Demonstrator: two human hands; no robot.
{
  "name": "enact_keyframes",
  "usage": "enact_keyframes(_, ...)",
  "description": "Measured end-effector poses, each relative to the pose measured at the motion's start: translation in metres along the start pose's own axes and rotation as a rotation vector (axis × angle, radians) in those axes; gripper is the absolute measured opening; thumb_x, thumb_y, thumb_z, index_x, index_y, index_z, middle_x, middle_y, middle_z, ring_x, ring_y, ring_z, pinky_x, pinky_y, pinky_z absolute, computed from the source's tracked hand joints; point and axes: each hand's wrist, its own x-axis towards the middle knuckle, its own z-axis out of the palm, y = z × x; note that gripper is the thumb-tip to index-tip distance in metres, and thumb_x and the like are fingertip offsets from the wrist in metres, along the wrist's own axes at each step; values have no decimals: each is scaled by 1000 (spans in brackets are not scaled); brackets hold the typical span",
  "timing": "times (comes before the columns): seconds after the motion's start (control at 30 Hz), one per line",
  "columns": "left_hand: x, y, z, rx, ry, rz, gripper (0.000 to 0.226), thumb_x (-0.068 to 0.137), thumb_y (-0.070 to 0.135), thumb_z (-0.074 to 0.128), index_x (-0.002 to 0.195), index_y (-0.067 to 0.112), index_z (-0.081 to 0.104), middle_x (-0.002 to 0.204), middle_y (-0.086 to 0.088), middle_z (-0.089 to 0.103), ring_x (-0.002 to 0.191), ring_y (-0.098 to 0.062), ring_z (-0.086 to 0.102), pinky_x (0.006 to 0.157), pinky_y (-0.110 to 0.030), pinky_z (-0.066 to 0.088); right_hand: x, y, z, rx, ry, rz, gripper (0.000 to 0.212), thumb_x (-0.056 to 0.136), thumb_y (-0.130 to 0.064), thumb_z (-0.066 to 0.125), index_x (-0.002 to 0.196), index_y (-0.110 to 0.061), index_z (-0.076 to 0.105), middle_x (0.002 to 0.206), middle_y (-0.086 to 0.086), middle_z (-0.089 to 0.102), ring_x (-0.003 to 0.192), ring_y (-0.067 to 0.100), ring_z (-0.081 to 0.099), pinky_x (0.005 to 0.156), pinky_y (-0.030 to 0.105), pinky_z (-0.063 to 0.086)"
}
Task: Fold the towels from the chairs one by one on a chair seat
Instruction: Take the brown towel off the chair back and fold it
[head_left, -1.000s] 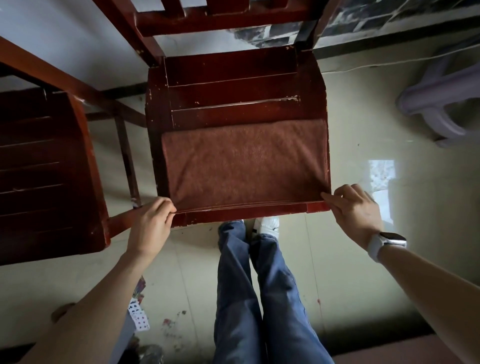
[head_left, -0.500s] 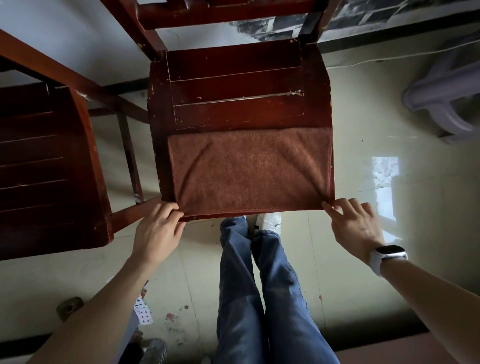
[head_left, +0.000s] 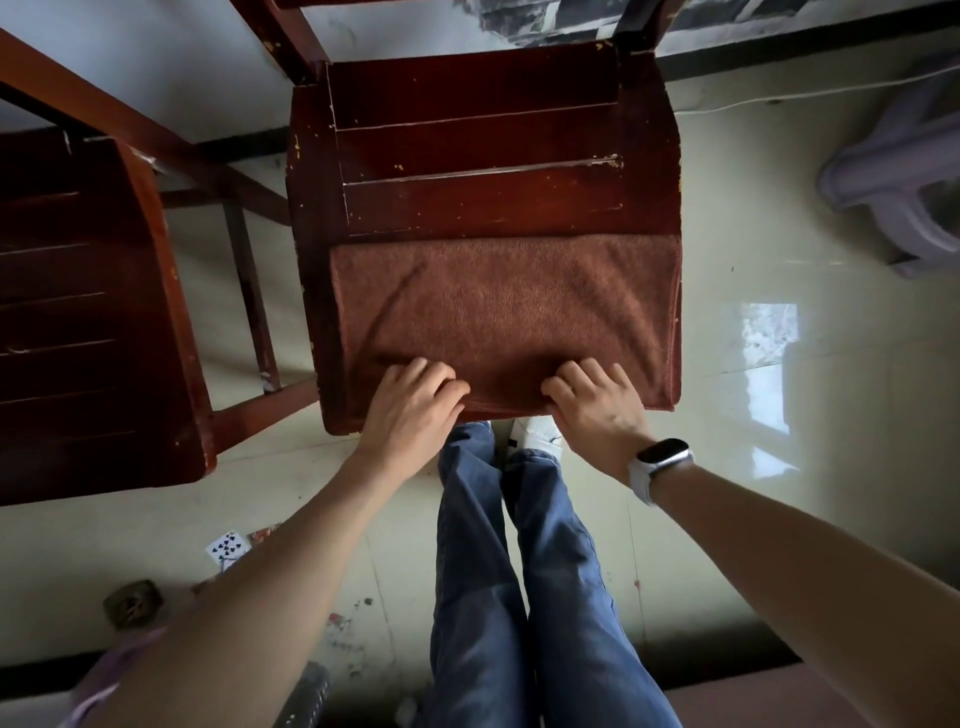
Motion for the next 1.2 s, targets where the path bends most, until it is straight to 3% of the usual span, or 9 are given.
enact_keyframes(0.27,-7,-2,-8,-75,36,53,13,73,9,72,86,10,71,79,-5,65,69,-22,61,59,-31,48,-3,8,-11,64,47,-115,14,65,-6,76,76,-11,68,71,4,64,59,24,59,53,32,46)
enact_keyframes(0.47,-4,-1,-2,-69,-144,16,14,72,19,75,82,11,71,77,-3,66,69,-22,62,56,-32,51,-5,1,-3,64,-127,-53,16,63,-14,77,76,-13,68,71,4,64,64,25,62,53,32,51)
enact_keyframes(0.53,2,0,-5,-99,-116,32,13,77,22,68,83,10,70,76,-4,66,69,-22,61,57,-31,51,-2,-1,-7,124,-91,-29,5,73,-16,67,74,-11,67,70,5,63,64,27,60,54,32,49)
enact_keyframes(0.6,11,-2,-8,-48,-25,35,17,83,20,57,91,11,68,86,-5,66,76,-23,60,63,-32,49,9,-3,-13,122,4,-19,15,80,-16,52,77,-10,66,73,7,62,64,27,56,57,32,44)
enact_keyframes(0.67,26,-6,-9,42,46,-69,30,86,21,48,111,13,62,109,-9,64,96,-28,59,79,-38,47,28,-3,-16,56,94,26,26,80,-17,45,92,-10,68,84,10,63,72,28,57,64,34,44)
enact_keyframes(0.73,44,-8,-7,101,51,-200,43,88,27,42,129,15,49,134,-11,51,122,-32,48,97,-49,39,50,-3,-13,26,114,101,39,81,-16,43,114,-8,63,110,15,64,100,32,61,88,47,46)
enact_keyframes(0.8,61,-8,1,113,17,-255,52,90,32,39,139,18,36,148,-11,34,136,-34,30,107,-57,24,71,-4,-4,33,65,138,47,84,-17,43,129,-7,52,135,18,51,126,34,48,104,58,30)
enact_keyframes(0.93,76,-19,23,121,15,-315,59,90,42,35,144,26,22,154,-10,19,142,-35,12,110,-59,4,90,3,18,-10,10,164,53,88,-23,45,139,-17,38,147,19,33,137,35,30,109,60,16)
enact_keyframes(1.2,60,-41,29,103,51,-571,67,88,58,26,146,29,10,155,-15,8,142,-37,1,109,-60,-2,60,56,20,-60,-37,389,53,92,-37,29,144,-28,25,153,13,22,142,33,18,111,58,6)
